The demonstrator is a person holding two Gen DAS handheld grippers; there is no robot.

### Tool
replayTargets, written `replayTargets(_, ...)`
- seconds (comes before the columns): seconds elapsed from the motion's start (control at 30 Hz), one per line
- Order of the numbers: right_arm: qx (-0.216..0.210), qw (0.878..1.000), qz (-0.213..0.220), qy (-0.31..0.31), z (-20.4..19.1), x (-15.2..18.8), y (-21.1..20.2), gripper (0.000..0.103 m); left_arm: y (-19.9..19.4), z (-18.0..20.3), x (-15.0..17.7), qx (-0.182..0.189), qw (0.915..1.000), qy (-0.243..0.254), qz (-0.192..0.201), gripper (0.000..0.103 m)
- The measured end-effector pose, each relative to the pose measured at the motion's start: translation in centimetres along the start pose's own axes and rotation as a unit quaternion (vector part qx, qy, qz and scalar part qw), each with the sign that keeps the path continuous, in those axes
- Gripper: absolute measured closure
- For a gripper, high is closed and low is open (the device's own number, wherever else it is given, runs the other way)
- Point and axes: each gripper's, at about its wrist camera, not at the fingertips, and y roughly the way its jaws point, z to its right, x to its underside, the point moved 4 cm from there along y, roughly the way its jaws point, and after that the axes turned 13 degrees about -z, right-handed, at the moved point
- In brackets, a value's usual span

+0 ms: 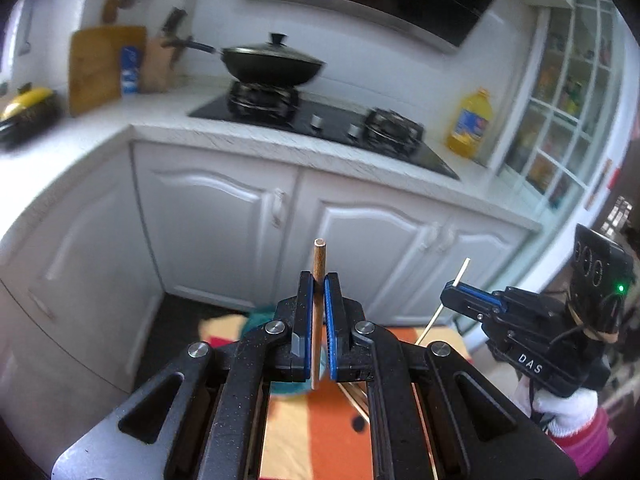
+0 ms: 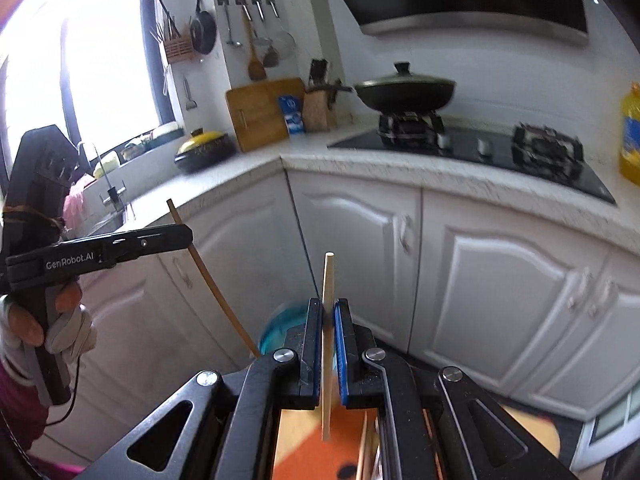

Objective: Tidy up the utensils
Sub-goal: 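Lift the left gripper's chopstick toward the floral cup while the right gripper carries its chopstick there, then lower the left gripper's chopstick into the cup and open while the right gripper releases its chopstick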

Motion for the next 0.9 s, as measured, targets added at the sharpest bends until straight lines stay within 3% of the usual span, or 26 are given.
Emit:
replayTargets(0.23, -0.004, 1.0, 0.006, 0.001, -0.8, -5.0, 5.9, 0.098, 3.6, -3.7, -1.5, -0.057, 0.9983, -0.015, -0.005, 0.099)
replayTargets(0.33, 0.0, 1.0, -0.008, -0.001, -0.7, -5.6, 8.9, 0.098, 6.0, -4.9, -1.1, -0.059, 0.9976, -0.025, -0.025, 0.099)
replayTargets(0.77, -0.02, 0.992, -0.124, 0.0, -0.3, -1.5, 19.2, 0.098, 12.6, -6.4, 1.7, -0.071, 0.9932, -0.049, -0.078, 0.099)
replayTargets(0.9, -0.034, 0.992, -0.121, 0.021, 0.7, -1.0, 18.9, 0.095, 12.6, -6.5, 1.6, -0.06, 0.9932, -0.059, -0.08, 0.095)
